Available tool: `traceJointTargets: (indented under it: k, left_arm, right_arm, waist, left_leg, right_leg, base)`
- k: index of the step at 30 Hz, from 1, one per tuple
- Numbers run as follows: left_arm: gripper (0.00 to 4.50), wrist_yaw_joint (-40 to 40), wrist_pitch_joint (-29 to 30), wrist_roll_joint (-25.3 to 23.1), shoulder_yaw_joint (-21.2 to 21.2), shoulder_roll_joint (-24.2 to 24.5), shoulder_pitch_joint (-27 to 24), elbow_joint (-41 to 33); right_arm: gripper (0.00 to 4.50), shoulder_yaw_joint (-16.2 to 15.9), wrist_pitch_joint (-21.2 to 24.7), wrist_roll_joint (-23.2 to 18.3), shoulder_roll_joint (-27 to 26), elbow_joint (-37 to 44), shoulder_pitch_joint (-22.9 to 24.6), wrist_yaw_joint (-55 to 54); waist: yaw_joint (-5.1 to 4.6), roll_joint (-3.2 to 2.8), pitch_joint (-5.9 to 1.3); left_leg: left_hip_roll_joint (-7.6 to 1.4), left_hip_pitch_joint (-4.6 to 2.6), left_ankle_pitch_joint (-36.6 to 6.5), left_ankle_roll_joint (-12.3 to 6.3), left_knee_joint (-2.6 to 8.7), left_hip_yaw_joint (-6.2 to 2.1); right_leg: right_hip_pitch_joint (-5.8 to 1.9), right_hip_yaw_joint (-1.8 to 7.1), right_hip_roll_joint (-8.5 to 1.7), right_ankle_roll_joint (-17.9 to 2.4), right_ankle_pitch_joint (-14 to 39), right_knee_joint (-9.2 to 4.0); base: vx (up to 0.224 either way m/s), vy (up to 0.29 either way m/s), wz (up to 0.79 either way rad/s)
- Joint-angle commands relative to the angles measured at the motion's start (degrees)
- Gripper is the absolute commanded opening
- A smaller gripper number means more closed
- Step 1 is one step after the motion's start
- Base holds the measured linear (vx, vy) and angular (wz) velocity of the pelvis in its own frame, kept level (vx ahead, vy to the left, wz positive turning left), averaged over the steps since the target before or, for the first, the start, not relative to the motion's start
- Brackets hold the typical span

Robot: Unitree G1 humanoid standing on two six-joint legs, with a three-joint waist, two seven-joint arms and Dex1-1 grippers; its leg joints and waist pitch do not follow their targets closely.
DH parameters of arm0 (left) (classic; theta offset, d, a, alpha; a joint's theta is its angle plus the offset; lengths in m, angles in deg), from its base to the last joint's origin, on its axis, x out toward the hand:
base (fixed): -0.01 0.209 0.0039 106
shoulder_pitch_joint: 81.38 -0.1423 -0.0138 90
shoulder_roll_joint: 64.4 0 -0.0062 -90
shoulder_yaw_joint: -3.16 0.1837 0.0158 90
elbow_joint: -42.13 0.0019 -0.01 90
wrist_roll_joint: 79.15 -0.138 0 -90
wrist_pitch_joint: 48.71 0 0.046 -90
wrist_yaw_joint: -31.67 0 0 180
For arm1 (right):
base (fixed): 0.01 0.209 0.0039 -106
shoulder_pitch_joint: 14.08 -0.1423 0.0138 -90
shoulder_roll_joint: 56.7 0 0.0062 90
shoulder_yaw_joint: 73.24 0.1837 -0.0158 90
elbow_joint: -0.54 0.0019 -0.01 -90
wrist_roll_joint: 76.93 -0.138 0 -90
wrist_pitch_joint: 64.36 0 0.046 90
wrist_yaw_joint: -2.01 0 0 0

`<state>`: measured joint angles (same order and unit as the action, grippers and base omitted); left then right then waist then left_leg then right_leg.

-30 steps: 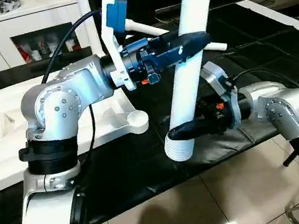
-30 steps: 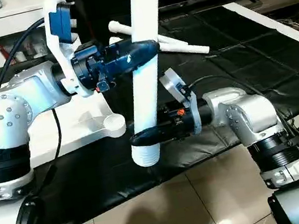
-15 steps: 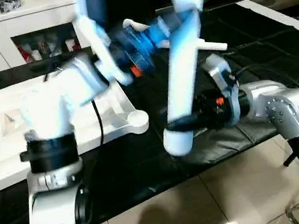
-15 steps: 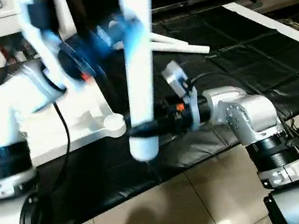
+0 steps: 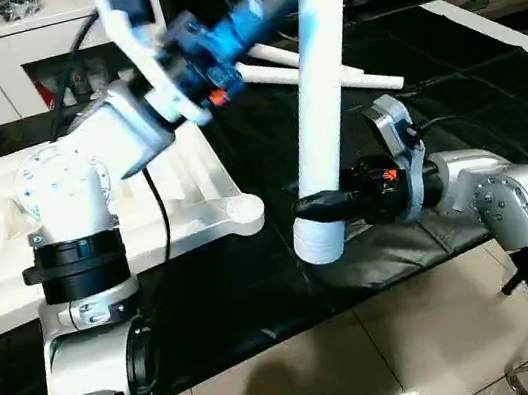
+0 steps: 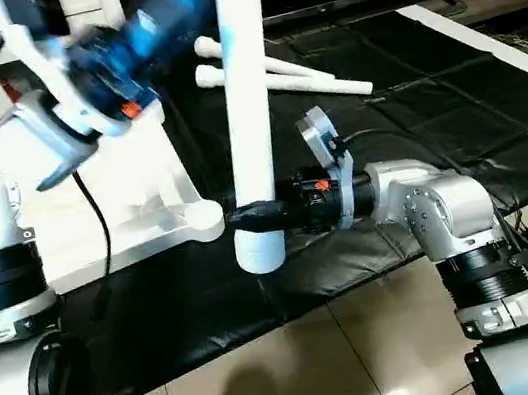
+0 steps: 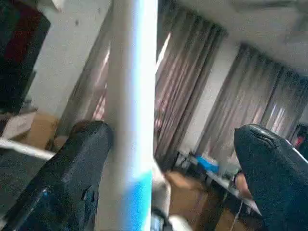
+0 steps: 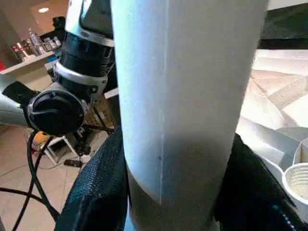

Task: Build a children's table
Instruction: Move to table

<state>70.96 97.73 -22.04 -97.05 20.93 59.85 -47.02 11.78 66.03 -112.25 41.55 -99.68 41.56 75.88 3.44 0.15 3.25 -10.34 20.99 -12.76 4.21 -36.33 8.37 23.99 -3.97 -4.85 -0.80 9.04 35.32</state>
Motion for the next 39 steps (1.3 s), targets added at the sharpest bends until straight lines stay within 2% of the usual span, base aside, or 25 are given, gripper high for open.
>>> traceJointTargets:
  k: [1,6,10,13,15,18,21,23,25,29,36,39]
  left_arm:
    - [4.5,0.2,1.2,-2.1,4.3,0.3,-0.9,-2.1]
    - [4.5,-1.2,0.3,-4.3,5.3,0.0,-0.8,-0.6]
    - [4.5,-1.6,-1.8,-6.9,6.2,0.7,-0.6,0.4]
    - [4.5,-2.1,-4.4,-10.6,7.5,1.9,-0.5,2.1]
    - [4.5,-2.0,-4.7,-11.0,7.7,2.0,-0.5,2.2]
    - [4.5,-1.0,-4.2,-10.4,8.3,1.6,-1.4,0.7]
    - [4.16,-0.4,-3.4,-9.4,8.5,0.9,-2.0,-0.2]
    - [4.1,-0.1,-4.1,-10.0,9.0,0.7,-2.2,0.1]
    - [3.74,-0.4,-3.7,-9.2,8.3,0.0,-2.1,0.7]
    - [3.62,-0.3,-3.2,-8.6,7.9,-0.4,-2.1,0.8]
    - [2.88,-0.7,-3.6,-9.8,8.5,-0.5,-2.3,1.2]
    - [2.84,-0.7,-3.7,-10.5,8.9,-0.5,-2.3,1.4]
  right_arm:
    - [1.93,0.0,-0.8,0.6,0.3,0.1,-0.4,-0.4]
    - [1.93,-0.3,-1.0,1.0,0.4,0.0,-0.5,-0.2]
    - [1.93,-0.8,-1.3,1.5,0.6,0.0,-0.4,-0.1]
    - [1.93,-1.9,-2.0,2.7,1.1,0.1,-0.2,0.3]
    - [1.93,-2.0,-2.1,2.8,1.1,0.1,-0.1,0.4]
    - [1.93,-2.1,-2.4,3.0,1.1,-0.2,-0.1,0.5]
    - [1.93,-2.5,-2.8,3.8,1.2,-0.5,-0.3,0.6]
    - [1.93,-2.8,-3.0,4.0,1.4,-0.6,-0.3,0.7]
    - [1.93,-3.2,-3.1,4.8,1.6,-0.9,-0.6,0.1]
    - [1.93,-3.9,-3.6,5.8,1.9,-1.2,-0.8,-0.3]
    - [1.93,-4.0,-3.8,6.7,1.8,-1.6,-1.4,-0.6]
    - [1.93,-4.1,-3.9,6.8,1.8,-1.8,-1.6,-0.6]
  waist:
    - [0.15,0.27,-4.53]
    - [0.11,0.36,-4.5]
    - [-0.02,0.35,-4.55]
    - [-0.03,0.29,-4.53]
    - [-0.05,0.25,-4.52]
    - [0.04,0.31,-4.61]
    - [0.13,0.39,-4.61]
    - [0.09,0.41,-4.49]
    - [0.02,0.5,-4.45]
    - [0.0,0.47,-4.52]
    - [-0.11,0.44,-4.5]
    - [-0.14,0.6,-4.46]
  left_leg:
    - [-1.69,0.22,0.6,-4.77,3.83,0.41]
    - [-1.5,0.25,-0.5,-3.97,3.82,0.46]
    - [-1.44,0.27,-0.1,-4.07,3.8,0.43]
    - [-1.45,0.29,-0.2,-4.17,3.84,0.35]
    - [-1.52,0.2,-0.6,-4.0,3.88,0.37]
    - [-1.6,0.25,0.0,-3.84,3.86,0.37]
    - [-1.59,0.28,0.4,-4.25,3.8,0.45]
    - [-1.52,0.36,-0.3,-4.19,3.84,0.46]
    - [-1.51,0.32,-1.0,-3.95,3.86,0.49]
    - [-1.51,0.34,-0.5,-3.87,3.83,0.44]
    - [-1.56,0.29,-0.7,-4.42,3.84,0.44]
    - [-1.55,0.32,-0.8,-4.45,3.87,0.45]
  right_leg:
    - [-4.43,1.99,-2.52,-15.3,7.9,-3.02]
    - [-4.52,2.03,-2.47,-14.3,9.9,-3.34]
    - [-4.48,2.0,-2.4,-13.9,9.8,-3.37]
    - [-4.47,1.98,-2.38,-13.7,9.8,-3.42]
    - [-4.45,2.0,-2.41,-13.5,10.3,-3.45]
    - [-4.46,2.03,-2.52,-14.3,8.9,-3.18]
    - [-4.43,2.08,-2.52,-15.2,7.5,-3.04]
    - [-4.46,2.05,-2.51,-14.9,8.6,-3.23]
    - [-4.47,2.06,-2.51,-14.3,10.4,-3.46]
    - [-4.46,2.05,-2.49,-14.4,9.9,-3.35]
    - [-4.44,2.03,-2.46,-14.5,9.8,-3.38]
    - [-4.44,2.04,-2.46,-14.2,10.3,-3.43]
  base:
    - [0.0,0.0,0.0]
    - [0.0,0.0,0.0]
    - [0.0,0.0,0.0]
    - [0.0,0.0,0.0]
    - [0.0,0.0,0.0]
    - [0.0,0.0,0.0]
    - [0.0,0.0,0.0]
    - [0.0,0.0,0.0]
    - [0.0,0.0,0.0]
    - [0.0,0.0,0.0]
    - [0.0,0.0,0.0]
    - [0.0,0.0,0.0]
